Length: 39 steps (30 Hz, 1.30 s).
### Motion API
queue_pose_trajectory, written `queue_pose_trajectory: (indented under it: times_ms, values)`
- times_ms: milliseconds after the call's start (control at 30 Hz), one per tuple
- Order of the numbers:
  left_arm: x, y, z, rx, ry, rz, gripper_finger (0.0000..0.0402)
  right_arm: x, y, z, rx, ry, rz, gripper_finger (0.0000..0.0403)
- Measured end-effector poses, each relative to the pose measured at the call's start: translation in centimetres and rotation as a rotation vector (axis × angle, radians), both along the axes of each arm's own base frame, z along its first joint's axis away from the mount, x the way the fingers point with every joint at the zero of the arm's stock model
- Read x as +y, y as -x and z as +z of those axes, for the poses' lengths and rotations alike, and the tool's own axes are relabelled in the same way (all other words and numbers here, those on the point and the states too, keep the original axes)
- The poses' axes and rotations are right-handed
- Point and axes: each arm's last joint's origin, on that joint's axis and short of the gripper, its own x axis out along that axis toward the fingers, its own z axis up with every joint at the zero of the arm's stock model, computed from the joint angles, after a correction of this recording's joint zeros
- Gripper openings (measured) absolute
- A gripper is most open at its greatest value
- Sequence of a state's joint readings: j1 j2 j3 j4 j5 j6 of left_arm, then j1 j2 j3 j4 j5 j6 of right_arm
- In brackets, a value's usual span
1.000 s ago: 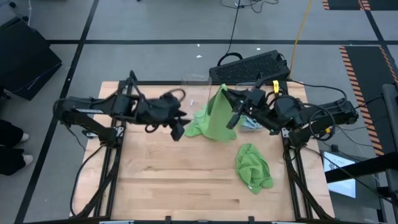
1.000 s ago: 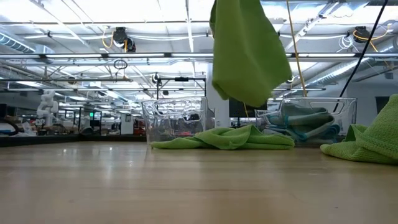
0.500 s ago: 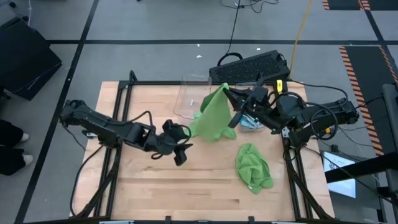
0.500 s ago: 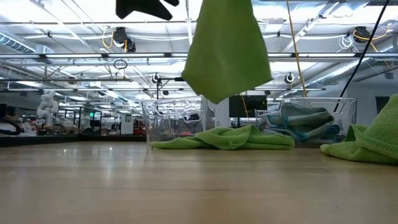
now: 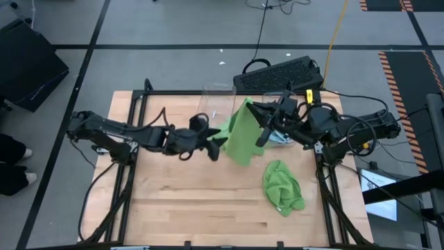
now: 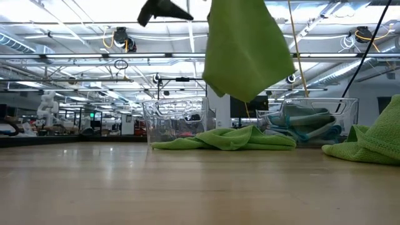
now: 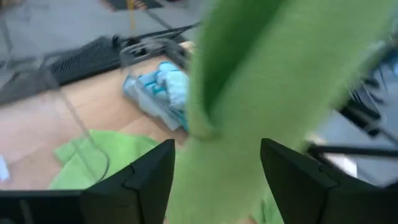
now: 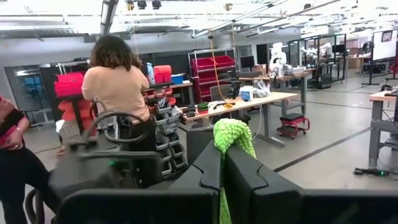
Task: Fold microfiber towels
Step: Fold the bottom left green microfiber towel
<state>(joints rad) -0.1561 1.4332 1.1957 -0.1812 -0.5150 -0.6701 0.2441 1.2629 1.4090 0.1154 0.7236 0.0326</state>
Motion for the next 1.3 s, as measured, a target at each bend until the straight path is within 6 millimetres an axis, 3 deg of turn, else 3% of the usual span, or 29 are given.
queue_pose_trajectory:
  times_ms: [133, 400, 567, 867, 1300]
  values:
    - [1.5, -0.2, -0.1, -0.025, 0.098, 0.057, 0.0241, 0.1, 0.0, 0.0, 0.003, 0.007, 0.023, 0.0]
    - [3.0, -1.3, -1.1, -0.015, 0.158, 0.0, 0.0232, 0.1, -0.1, -0.2, 0.022, 0.012, 0.022, 0.0001]
    - [3.2, -1.9, -2.1, 0.019, 0.166, 0.007, 0.0159, 0.1, -0.1, -0.2, 0.023, 0.012, 0.022, 0.0002]
    - [4.2, -2.0, -2.0, 0.012, 0.16, 0.029, 0.0011, 0.1, -0.1, -0.3, 0.027, 0.008, 0.023, 0.0003]
    - [4.2, -2.1, -2.0, 0.019, 0.21, -0.075, 0.0012, 0.1, -0.1, -0.4, 0.037, 0.01, 0.023, 0.0004]
